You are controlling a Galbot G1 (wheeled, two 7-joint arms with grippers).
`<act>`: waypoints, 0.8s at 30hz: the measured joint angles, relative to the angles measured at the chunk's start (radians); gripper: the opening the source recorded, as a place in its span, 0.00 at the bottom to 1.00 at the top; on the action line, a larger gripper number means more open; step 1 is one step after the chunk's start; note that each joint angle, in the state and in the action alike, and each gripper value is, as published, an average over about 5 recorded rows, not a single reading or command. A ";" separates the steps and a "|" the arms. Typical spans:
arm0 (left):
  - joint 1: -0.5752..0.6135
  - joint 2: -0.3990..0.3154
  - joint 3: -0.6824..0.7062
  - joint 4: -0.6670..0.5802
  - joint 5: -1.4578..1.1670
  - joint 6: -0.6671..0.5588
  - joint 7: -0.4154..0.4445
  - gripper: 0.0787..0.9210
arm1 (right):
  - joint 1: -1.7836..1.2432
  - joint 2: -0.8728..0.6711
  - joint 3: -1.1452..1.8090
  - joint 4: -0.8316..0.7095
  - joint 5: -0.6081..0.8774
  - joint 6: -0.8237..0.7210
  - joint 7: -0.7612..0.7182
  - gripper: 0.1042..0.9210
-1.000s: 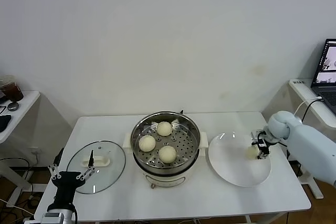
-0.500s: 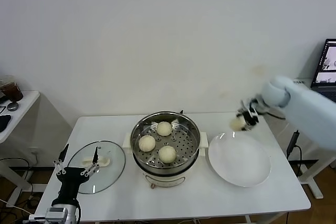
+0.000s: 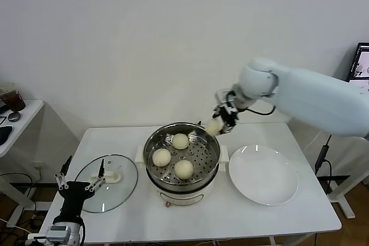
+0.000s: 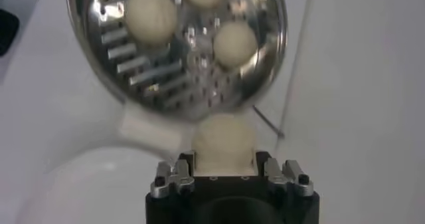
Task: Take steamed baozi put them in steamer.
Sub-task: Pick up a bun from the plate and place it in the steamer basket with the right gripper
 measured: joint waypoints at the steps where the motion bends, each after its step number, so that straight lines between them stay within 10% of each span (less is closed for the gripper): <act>1: 0.000 -0.001 -0.002 -0.001 -0.001 0.000 0.000 0.88 | 0.000 0.016 -0.010 -0.002 0.008 -0.008 0.005 0.53; 24: -0.003 -0.007 -0.014 0.005 -0.012 -0.001 0.000 0.88 | -0.133 0.191 -0.069 -0.119 -0.009 -0.117 0.058 0.55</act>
